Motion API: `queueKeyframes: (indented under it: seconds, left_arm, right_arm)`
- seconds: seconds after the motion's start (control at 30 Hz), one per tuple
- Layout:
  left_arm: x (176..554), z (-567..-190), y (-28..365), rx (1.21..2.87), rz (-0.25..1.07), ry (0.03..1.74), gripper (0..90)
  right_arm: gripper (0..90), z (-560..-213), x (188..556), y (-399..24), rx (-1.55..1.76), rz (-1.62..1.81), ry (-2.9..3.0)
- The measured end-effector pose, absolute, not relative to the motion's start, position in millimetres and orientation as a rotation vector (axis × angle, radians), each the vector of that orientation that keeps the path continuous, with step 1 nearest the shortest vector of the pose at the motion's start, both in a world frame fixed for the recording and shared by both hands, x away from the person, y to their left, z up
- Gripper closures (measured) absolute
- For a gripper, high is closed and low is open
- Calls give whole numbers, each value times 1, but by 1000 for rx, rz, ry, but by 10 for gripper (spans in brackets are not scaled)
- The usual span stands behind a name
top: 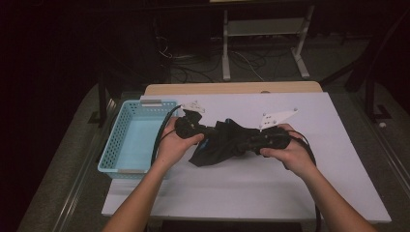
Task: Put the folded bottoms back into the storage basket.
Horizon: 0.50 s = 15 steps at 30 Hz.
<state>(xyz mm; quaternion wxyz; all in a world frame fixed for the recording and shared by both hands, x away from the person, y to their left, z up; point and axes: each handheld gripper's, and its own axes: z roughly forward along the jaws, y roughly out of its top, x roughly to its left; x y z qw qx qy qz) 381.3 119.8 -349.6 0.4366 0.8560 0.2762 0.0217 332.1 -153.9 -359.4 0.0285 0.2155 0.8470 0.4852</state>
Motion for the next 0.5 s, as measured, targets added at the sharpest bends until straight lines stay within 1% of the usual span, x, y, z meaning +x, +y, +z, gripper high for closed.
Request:
queueKeyframes:
  seconds: [0.2, 0.5]
  left_arm:
    - [388, -345, 127, 2088, 34, 699, 823]
    - [391, -334, 141, 2077, 51, 705, 823]
  right_arm:
    - [812, -354, 343, -148, 663, 1504, 2603]
    - [812, -348, 351, -135, 642, 1533, 2609]
